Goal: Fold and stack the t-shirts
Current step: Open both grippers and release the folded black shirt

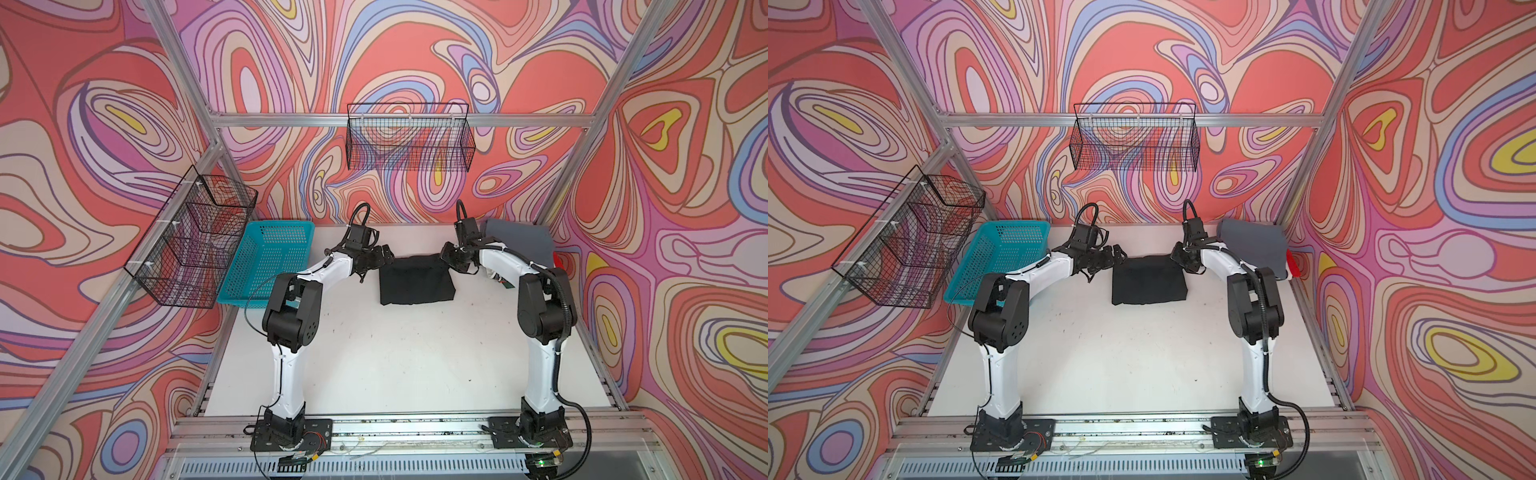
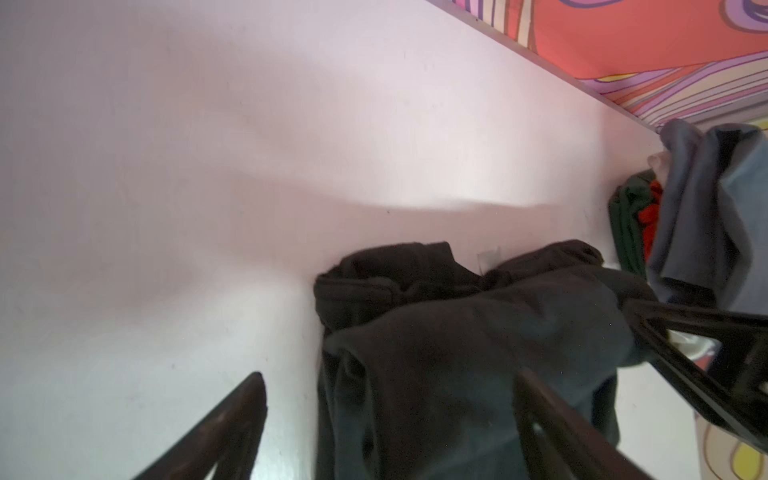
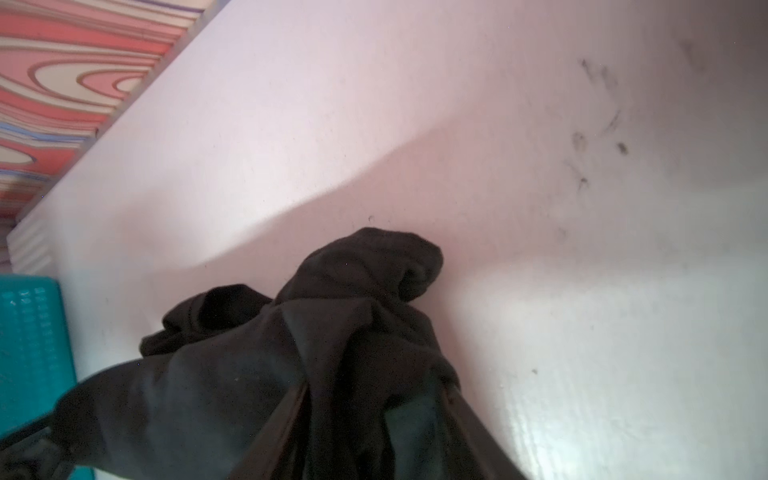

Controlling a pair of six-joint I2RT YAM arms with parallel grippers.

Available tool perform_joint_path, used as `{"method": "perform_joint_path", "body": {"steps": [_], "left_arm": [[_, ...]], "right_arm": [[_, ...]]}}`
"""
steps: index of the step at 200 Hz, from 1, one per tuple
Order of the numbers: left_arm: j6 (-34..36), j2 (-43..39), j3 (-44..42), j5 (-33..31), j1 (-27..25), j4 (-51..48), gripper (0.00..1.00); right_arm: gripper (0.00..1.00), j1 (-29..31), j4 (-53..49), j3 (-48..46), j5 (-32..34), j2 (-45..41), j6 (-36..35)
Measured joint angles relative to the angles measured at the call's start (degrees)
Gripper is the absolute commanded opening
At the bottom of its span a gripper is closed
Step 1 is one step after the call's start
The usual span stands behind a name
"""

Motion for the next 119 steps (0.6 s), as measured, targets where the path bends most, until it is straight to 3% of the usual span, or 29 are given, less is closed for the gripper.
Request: {"method": "perform_joint_path", "body": {"steps": [38,72,85,119], "left_arm": [[3.1,-1.8,-1.0,-2.6,0.5,-0.1,1.0],[3.7,-9.3,-10.2,-3.2,0.4,0.4,0.99],[4.1,-12.6,-13.9,-3.1,0.2,0.6,0.95],[5.5,-19.1,-19.7,-2.0,-2.0,1.2,0.9]], "right_arm": [[0.75,0.0,0.1,-3.8,4.2,-3.7,-1.9],[0.69,0.0,-0.2,-9.3,6.4,-10.8,-3.2],[0.63,0.0,0.0,-11.5,6.1,-13.6,-3.5],[0.61,0.0,3.4,-18.5,0.3,-19.6,-3.5]]}}
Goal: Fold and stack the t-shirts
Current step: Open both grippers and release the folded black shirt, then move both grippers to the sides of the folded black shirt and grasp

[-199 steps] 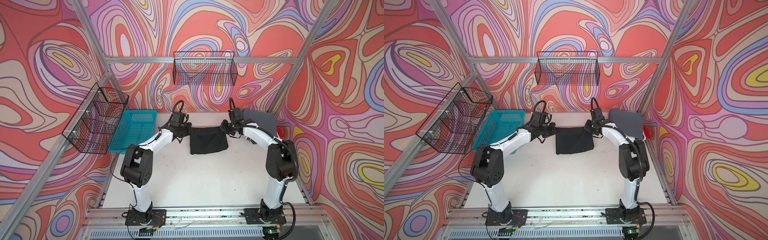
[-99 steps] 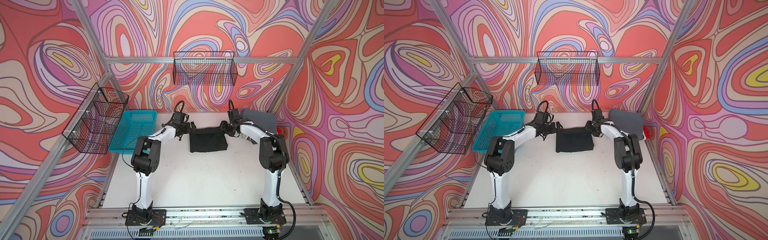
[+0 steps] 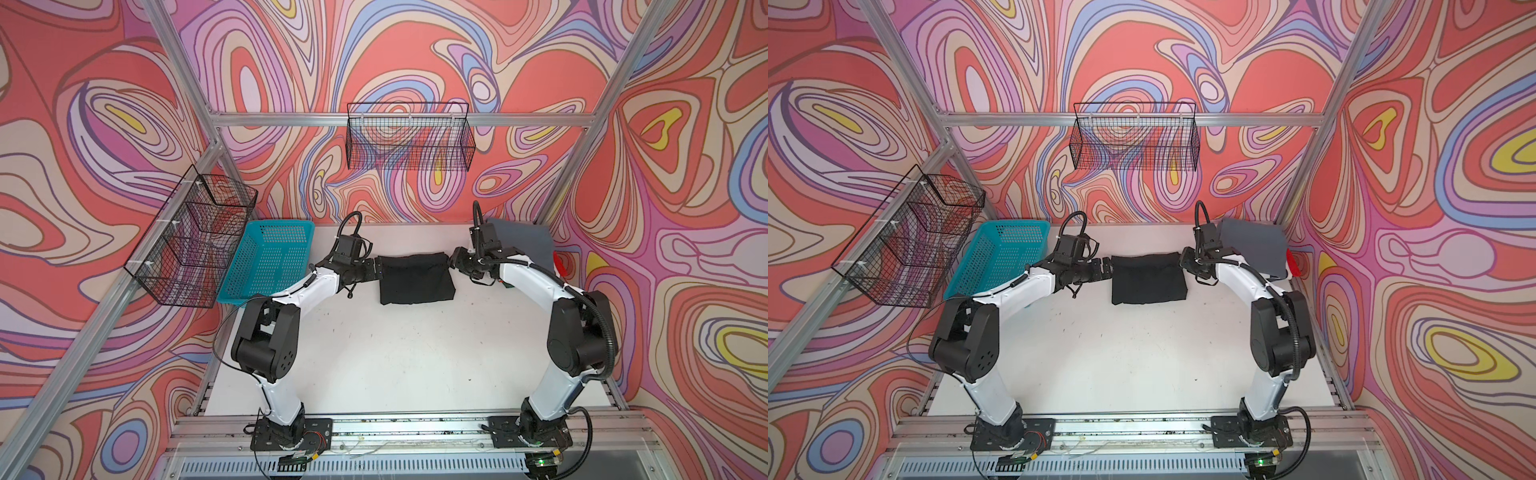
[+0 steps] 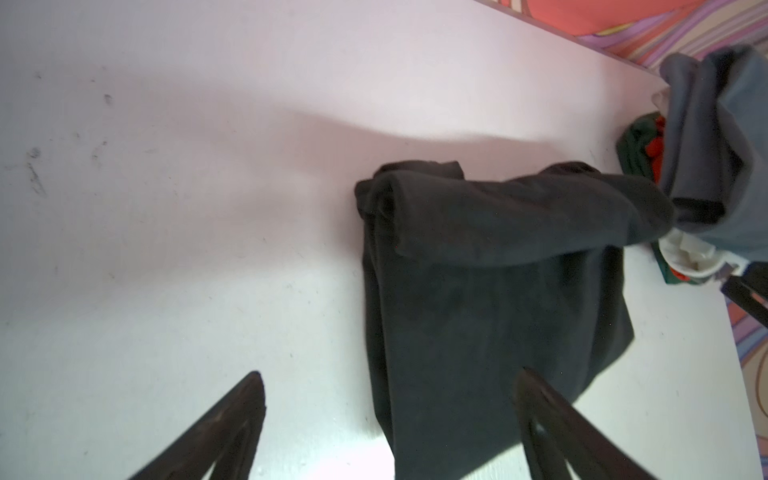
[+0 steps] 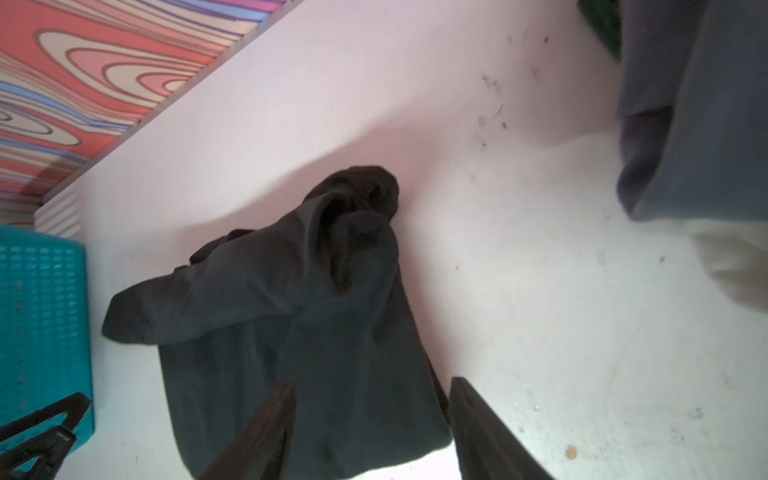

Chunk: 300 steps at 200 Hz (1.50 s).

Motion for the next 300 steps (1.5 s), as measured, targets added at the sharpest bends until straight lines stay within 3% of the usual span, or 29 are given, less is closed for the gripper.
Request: {"method": "perform_joint_path", "body": {"steps": [49,94,130,189,223,248,278,300], "left_arm": [[0.7,2.5,2.2,6.4,-4.2,2.9,0.87],[2.4,12.5,10.5,7.7,-3.6,3.2,0.9],[5.2,19.1,19.3,5.4,-3.6,1.5,0.95],[12.4,29.9,35.8,-3.5,-3.3,-5.3,1.0],[15.6,32.4,38.7,-9.2,-2.8,-7.6,1.0],[17.9,32.4,39.8,-14.8,-2.5,-8.7,1.0],[17.5,29.9,39.5,-18.1,-2.5,-11.0,1.0],[14.3,24.0,34.9,-17.8,-2.5,-11.8,1.0]], "right_arm": [[0.57,0.0,7.3,-2.5,-10.3,2.3,1.2],[0.53,0.0,8.4,9.3,-13.6,16.2,-1.9],[0.52,-0.1,8.5,15.0,-14.0,22.1,-2.6],[0.76,-2.2,7.8,19.3,-9.2,24.2,-3.5],[0.83,-3.9,5.7,23.0,-6.3,25.2,-4.9],[0.98,-4.9,2.8,24.0,-2.4,25.0,-6.6],[0.98,-5.4,1.9,17.9,-0.5,20.9,-7.4],[0.98,-5.4,3.5,9.5,-3.0,14.6,-6.1]]}}
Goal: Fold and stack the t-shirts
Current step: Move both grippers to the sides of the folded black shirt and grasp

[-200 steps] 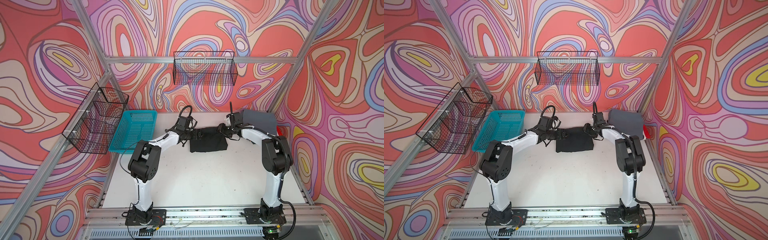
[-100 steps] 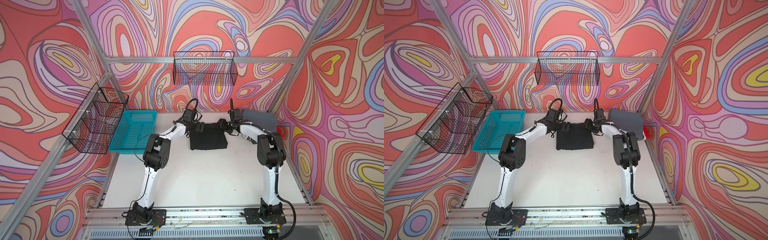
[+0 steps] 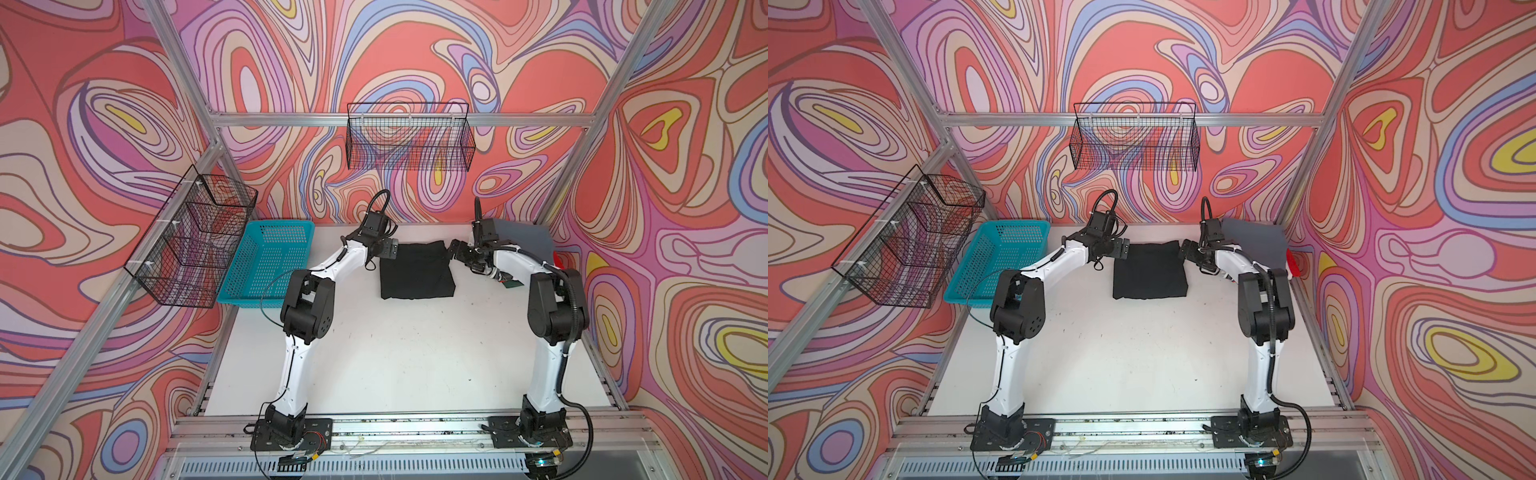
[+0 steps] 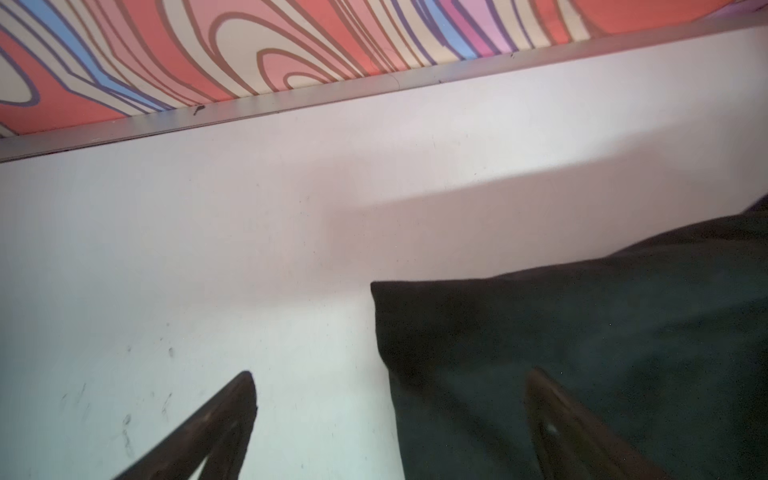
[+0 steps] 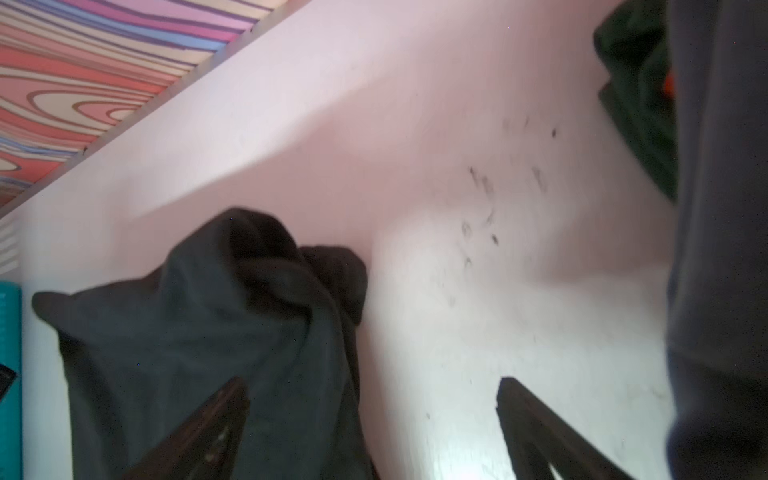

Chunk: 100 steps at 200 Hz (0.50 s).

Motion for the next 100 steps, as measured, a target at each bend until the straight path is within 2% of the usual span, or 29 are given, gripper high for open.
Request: {"method": "perform_joint_path", "body": {"steps": [20,45,74,100], "left_arm": [[-3.9,-7.6,-8.4,2.4,0.2,0.8,1.0],[-10.5,-14.5,-18.8,9.9,1.4,3.9,1.0],[-16.9,-15.5,-26.8,18.1,4.0,7.8,1.0],[-20.1,-14.4,-28.5,22.3,4.5,8.0,1.0]], "right_arm": [[0.97,0.0,2.9,-6.6,-3.0,-4.5,1.9],[0.93,0.1,5.8,-12.0,-5.4,-6.4,3.9],[0.92,0.1,8.8,-16.5,-7.6,-6.4,6.2],[0.86,0.1,11.1,-19.5,-8.4,-6.4,8.3]]}}
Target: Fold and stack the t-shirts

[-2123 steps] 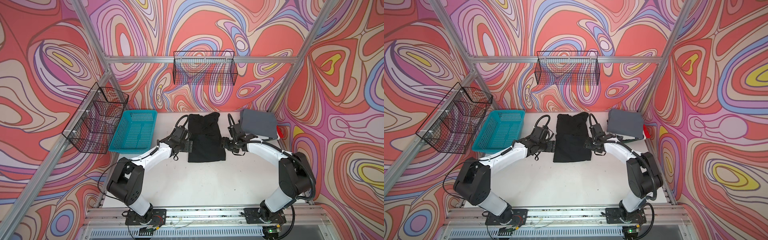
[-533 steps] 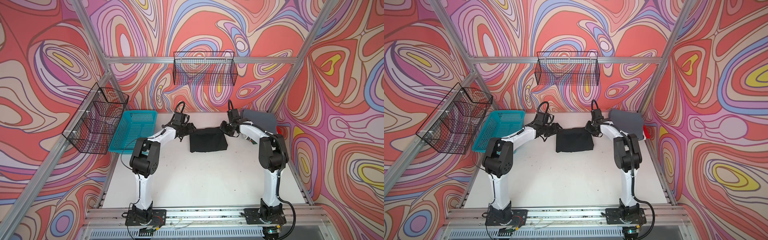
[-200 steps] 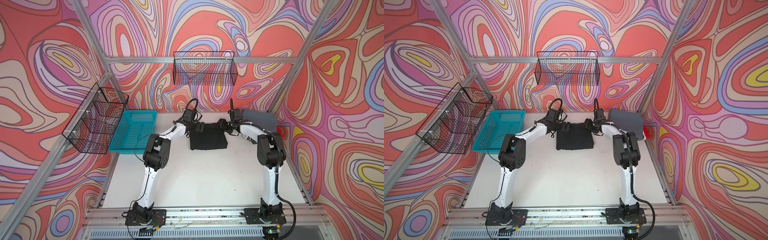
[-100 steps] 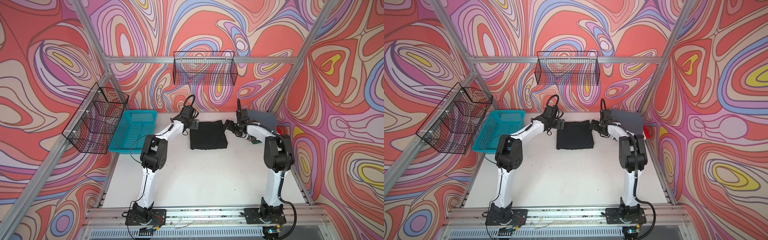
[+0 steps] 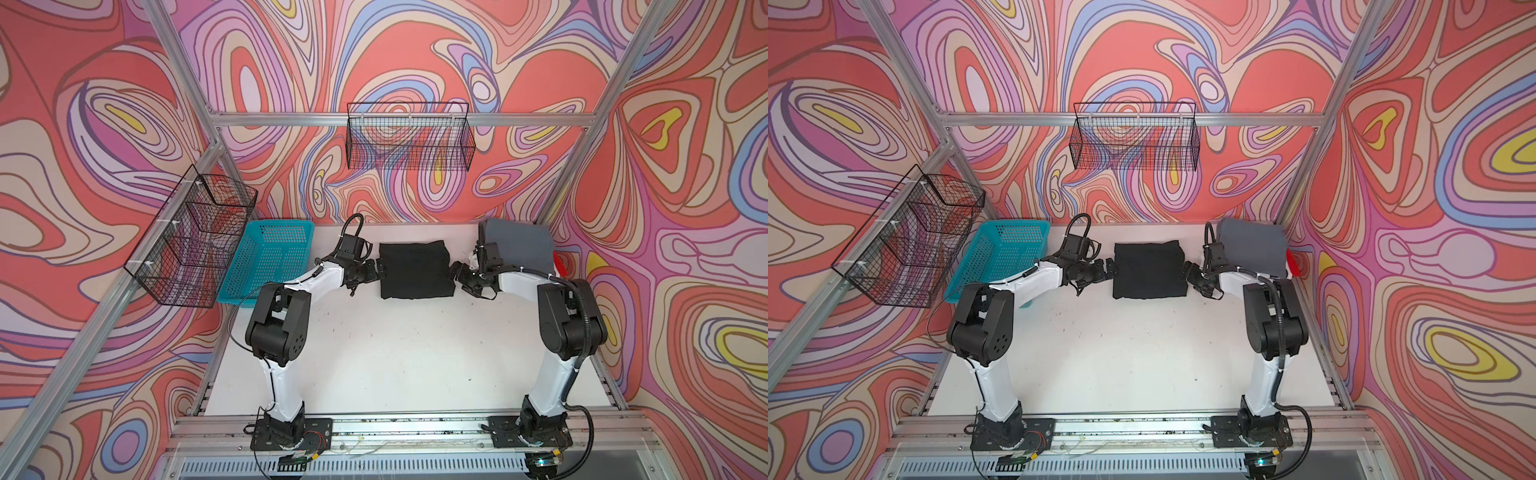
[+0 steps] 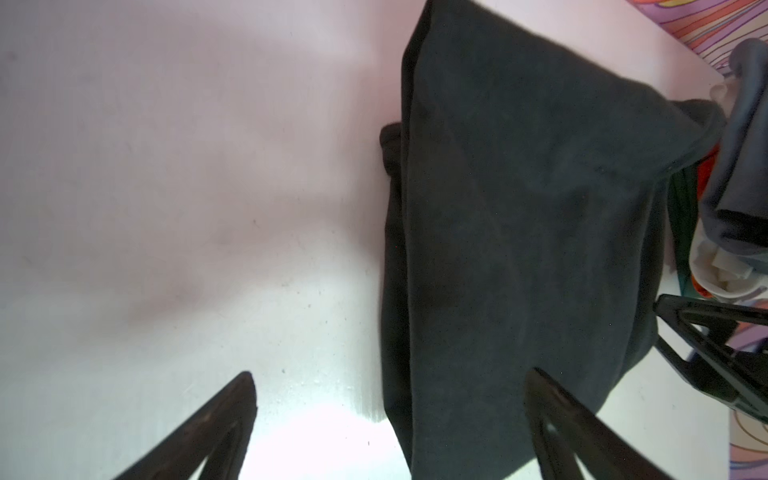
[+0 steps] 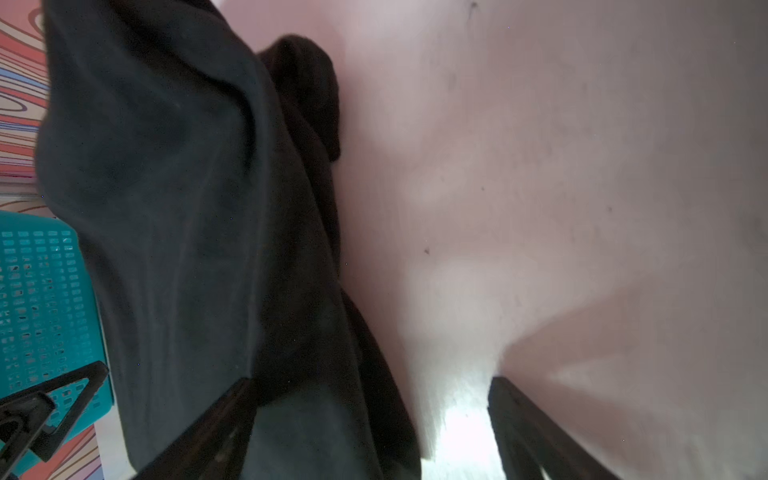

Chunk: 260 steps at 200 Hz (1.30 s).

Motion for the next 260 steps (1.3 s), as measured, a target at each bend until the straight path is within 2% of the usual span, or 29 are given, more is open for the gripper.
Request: {"method": "perform_joint_path", "body": {"steps": [33,44,74,113,137,179,209,234,260], "left_arm": [[-2.2,1.2,-0.1,3.6,-0.2,2.1,0.99],[-2.4,1.8,-0.1,3.9,-0.2,2.2,0.98],[-2.5,3.9,-0.1,4.1,-0.2,2.1,0.97],[-2.6,5.9,0.5,4.6,-0.2,3.0,0.88],[-3.0,7.0,0.9,5.4,-0.2,4.6,0.79],[-5.3,9.9,2.8,8.1,-0.2,8.0,0.57],[-6.6,12.0,4.5,9.6,-0.2,8.8,0.34],[-7.1,13.8,6.5,10.2,-0.2,8.2,0.22],[-7.5,14.7,8.5,10.6,-0.2,6.6,0.02]], "right_arm": [[0.79,0.0,1.2,-0.3,0.1,0.3,2.4],[0.74,0.0,1.6,-0.3,0.1,0.7,3.0],[0.68,0.0,3.2,0.0,0.6,1.7,4.4],[0.65,0.2,3.6,1.6,2.4,3.1,5.1],[0.65,0.9,3.6,2.4,3.5,3.7,5.1],[0.64,2.3,4.5,2.6,3.6,4.1,5.8],[0.63,2.4,4.6,2.6,3.5,4.2,5.9],[0.63,2.4,4.5,2.6,3.5,4.2,5.9],[0.63,2.4,4.4,2.7,3.5,4.2,5.9]]}}
